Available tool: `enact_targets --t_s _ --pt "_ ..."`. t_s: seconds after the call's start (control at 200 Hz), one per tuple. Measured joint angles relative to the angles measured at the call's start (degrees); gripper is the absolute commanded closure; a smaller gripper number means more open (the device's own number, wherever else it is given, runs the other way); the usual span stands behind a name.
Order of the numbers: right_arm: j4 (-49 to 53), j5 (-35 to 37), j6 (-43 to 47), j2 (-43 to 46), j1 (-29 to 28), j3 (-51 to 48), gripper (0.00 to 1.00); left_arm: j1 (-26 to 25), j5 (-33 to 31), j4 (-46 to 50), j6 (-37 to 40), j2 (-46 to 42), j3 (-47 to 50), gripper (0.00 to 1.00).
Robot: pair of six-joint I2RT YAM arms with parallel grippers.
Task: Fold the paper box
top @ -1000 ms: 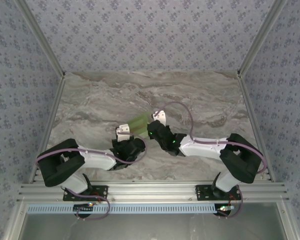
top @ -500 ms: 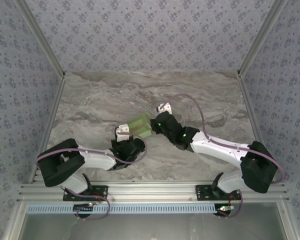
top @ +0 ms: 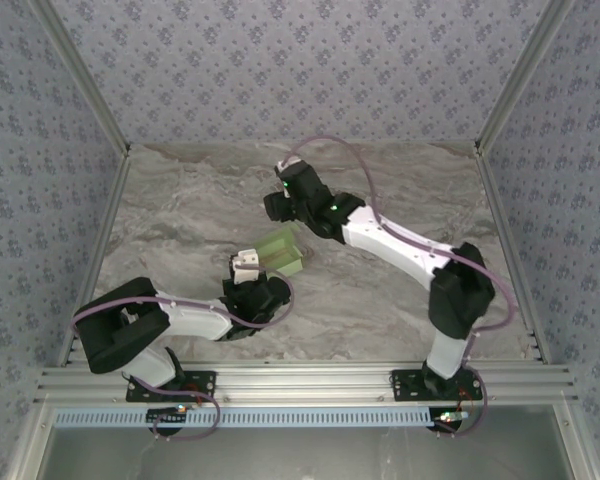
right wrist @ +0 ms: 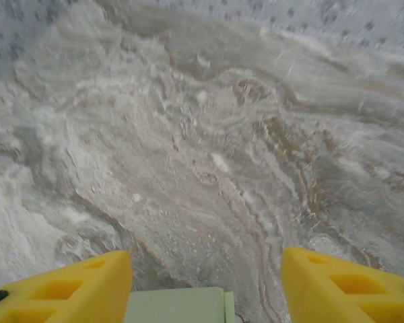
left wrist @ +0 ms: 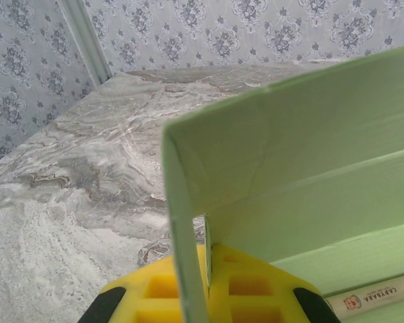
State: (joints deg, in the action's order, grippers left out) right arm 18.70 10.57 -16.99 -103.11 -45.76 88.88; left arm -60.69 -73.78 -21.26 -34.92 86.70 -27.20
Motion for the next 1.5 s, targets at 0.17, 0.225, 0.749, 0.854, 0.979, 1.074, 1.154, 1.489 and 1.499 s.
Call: enact_targets --t_s 0.17,0.225,0.749,0.854,0.979,1.074,1.154,1.489,1.499 --pt "6.0 -3.1 0.4 -5.4 0.3 2.8 0.41 -0.4 -0.5 0.6 0.3 0.0 0.0 1.00" --pt "7.2 -3.6 0.4 -5.5 0.3 2.4 0.42 -0.7 -0.7 1.2 0.3 0.0 0.0 1.00" --pt "6.4 -1.8 -1.0 -2.5 -3.0 -7.2 0.44 -12.4 -13.8 81.5 -61.8 23.2 -27.3 0.92" --pt "6.4 -1.3 -1.4 -2.5 -3.7 -8.9 0.44 -15.1 -15.5 95.8 -73.5 30.6 -30.2 0.92" --pt "5.3 -1.1 -1.7 -1.9 -3.8 -11.1 0.44 -16.9 -16.1 105.5 -79.8 29.6 -29.2 0.90" --pt "5.2 -1.2 -1.7 -1.3 -3.2 -11.5 0.44 -16.7 -16.1 109.4 -81.9 28.2 -28.5 0.89" --pt "5.2 -1.2 -1.6 -1.1 -2.6 -11.5 0.44 -16.6 -16.1 111.5 -82.9 27.0 -28.5 0.88" --pt "7.8 -1.4 0.6 -1.1 -2.2 -10.9 0.42 -16.4 -16.0 113.9 -83.7 23.5 -28.5 0.79" --pt "7.8 -1.4 0.7 -1.1 -2.2 -10.8 0.42 -16.3 -16.0 113.9 -83.7 23.3 -28.5 0.79"
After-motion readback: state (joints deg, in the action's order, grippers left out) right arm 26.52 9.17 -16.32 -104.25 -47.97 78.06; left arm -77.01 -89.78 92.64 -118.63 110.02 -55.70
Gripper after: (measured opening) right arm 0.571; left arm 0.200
